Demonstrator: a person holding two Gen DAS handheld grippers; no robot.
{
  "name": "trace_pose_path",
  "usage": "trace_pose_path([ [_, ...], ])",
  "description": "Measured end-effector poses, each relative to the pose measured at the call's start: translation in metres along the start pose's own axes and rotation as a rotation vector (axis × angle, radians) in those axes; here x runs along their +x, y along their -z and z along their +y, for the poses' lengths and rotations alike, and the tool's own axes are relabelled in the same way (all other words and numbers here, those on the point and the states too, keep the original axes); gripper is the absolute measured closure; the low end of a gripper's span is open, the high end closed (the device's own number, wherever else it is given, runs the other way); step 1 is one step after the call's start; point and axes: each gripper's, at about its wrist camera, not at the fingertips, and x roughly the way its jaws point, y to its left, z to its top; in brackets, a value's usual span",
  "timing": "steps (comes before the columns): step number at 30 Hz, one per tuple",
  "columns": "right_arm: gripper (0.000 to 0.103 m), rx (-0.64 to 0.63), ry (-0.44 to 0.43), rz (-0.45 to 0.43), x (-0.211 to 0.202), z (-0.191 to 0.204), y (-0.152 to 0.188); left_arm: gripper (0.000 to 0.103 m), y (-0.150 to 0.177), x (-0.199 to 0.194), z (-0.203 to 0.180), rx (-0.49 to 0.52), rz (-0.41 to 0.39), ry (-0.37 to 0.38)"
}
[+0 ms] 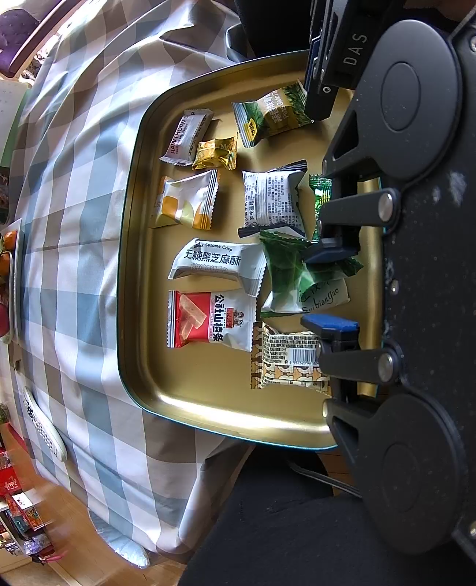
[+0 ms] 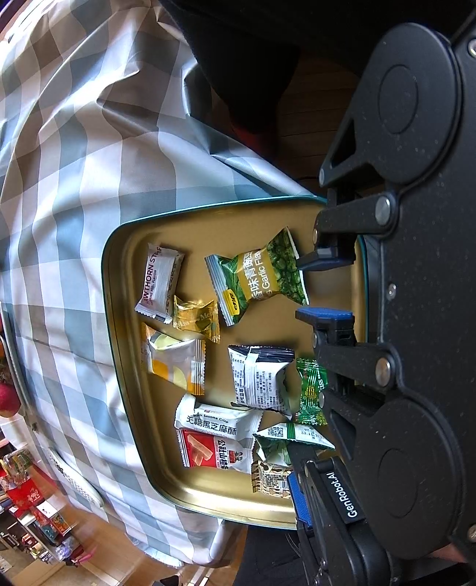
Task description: Organize snacks
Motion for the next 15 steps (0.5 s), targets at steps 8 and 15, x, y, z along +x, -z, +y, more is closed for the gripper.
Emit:
trace_pose_path([
  [8,0.070,-0.006,-0.002,0.004,0.0010,0.0011,-0.0001,0.072,0.0008,0.0012,-0.0034,0.009,-0.001,0.002],
  [15,0.070,-0.007,-0.002,0.004,0.0008,0.0010,0.0000,0.072,0.0007,0.0005,-0.0019,0.002,0.000,0.004],
])
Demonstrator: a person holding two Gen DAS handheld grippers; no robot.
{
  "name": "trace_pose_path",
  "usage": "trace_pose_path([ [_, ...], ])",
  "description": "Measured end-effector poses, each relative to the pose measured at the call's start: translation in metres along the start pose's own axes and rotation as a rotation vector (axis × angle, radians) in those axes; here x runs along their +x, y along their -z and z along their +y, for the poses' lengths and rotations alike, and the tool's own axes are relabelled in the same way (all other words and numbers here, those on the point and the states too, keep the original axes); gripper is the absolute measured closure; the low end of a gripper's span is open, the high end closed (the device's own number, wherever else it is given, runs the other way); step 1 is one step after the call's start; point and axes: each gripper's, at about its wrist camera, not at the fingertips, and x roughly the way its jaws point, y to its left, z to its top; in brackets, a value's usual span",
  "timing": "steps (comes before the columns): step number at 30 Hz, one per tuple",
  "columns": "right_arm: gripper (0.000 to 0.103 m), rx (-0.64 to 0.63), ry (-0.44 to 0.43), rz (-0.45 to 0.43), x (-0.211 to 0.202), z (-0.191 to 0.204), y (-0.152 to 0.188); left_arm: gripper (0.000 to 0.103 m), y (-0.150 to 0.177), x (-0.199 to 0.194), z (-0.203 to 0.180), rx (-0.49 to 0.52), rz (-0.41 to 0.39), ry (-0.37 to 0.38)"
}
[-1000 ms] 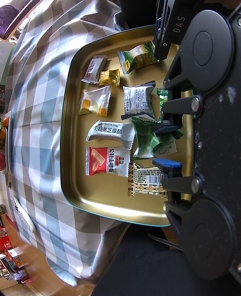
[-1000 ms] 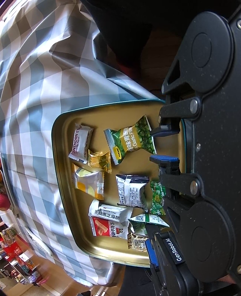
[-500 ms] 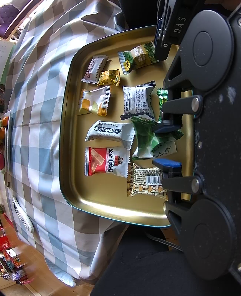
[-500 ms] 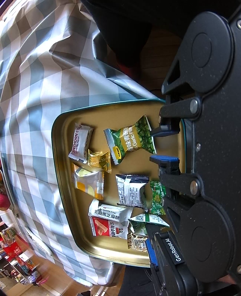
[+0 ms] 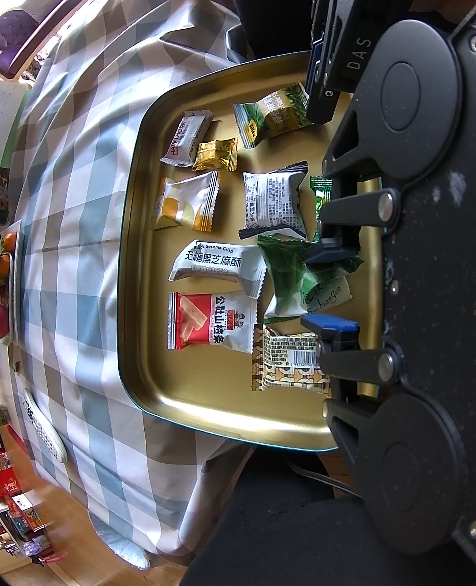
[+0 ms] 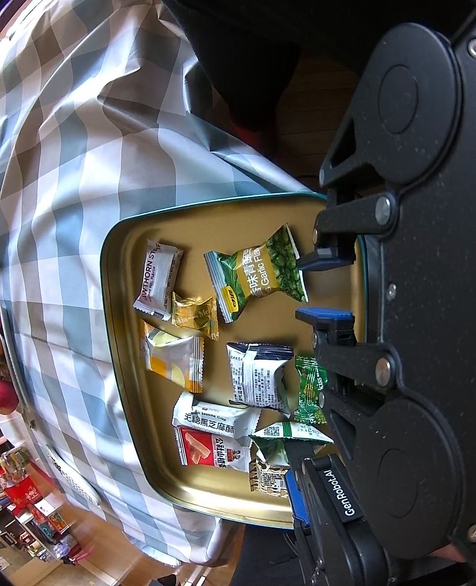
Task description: Organize snacks
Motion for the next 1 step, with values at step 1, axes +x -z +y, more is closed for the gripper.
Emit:
trace_pose_path([
  [1,0.070,-0.001,0.000,0.001,0.0001,0.0000,-0.0002,0.072,0.0002,-0.0001,-0.0004,0.002,-0.002,-0.001],
])
